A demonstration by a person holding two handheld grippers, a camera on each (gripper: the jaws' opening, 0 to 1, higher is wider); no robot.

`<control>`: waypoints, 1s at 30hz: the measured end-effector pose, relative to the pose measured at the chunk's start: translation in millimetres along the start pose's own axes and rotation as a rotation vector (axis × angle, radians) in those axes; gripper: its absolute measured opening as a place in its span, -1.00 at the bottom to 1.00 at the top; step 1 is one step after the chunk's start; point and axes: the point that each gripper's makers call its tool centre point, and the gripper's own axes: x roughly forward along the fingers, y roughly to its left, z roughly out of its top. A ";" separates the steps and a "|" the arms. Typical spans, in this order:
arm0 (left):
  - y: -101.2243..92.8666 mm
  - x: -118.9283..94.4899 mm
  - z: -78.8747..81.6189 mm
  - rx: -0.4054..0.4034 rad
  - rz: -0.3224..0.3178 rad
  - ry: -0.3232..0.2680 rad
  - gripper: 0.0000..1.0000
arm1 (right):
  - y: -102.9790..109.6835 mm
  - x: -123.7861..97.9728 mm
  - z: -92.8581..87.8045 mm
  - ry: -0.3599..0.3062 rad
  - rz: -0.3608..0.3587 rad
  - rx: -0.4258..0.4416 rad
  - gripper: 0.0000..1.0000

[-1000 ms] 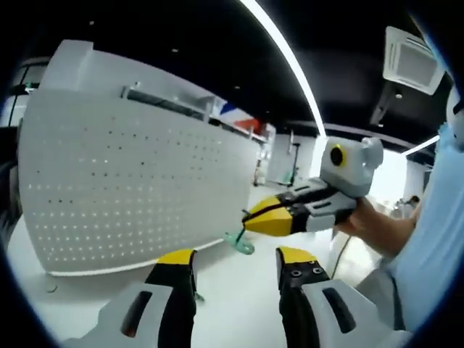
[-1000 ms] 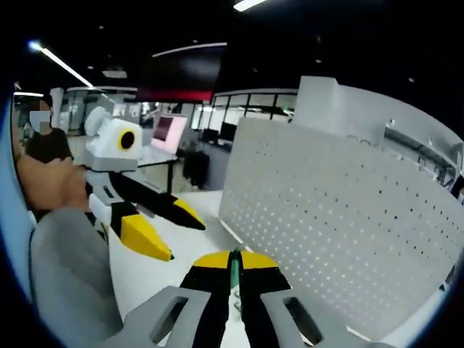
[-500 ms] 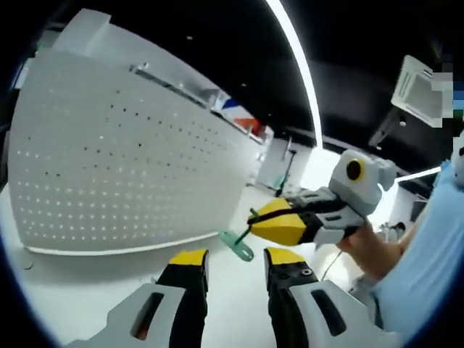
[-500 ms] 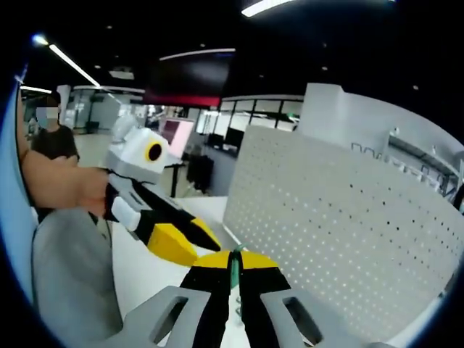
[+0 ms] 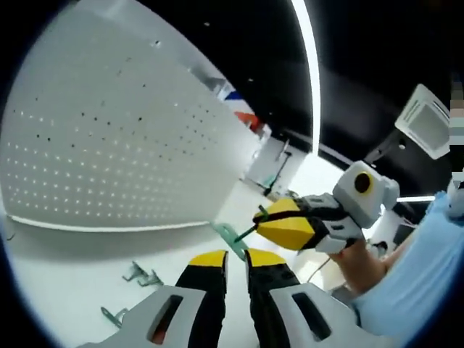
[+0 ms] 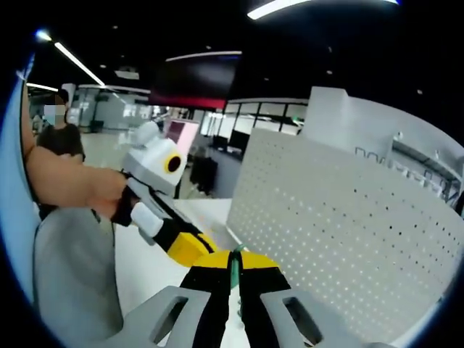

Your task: Insert the hook assembly into the mounting plate slot until the hook locks in place.

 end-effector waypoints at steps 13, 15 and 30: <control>1.0 -0.6 5.4 -0.106 -0.039 -0.046 -0.90 | 1.8 -1.7 4.4 -0.022 0.009 -0.019 -0.98; 0.2 -0.5 6.2 -0.103 -0.042 -0.050 -0.90 | 1.8 -2.2 4.6 -0.023 0.008 -0.022 -0.98; -1.6 -1.7 13.8 -0.132 -0.063 -0.094 -0.94 | 4.1 -7.1 8.2 -0.042 0.007 -0.079 -0.98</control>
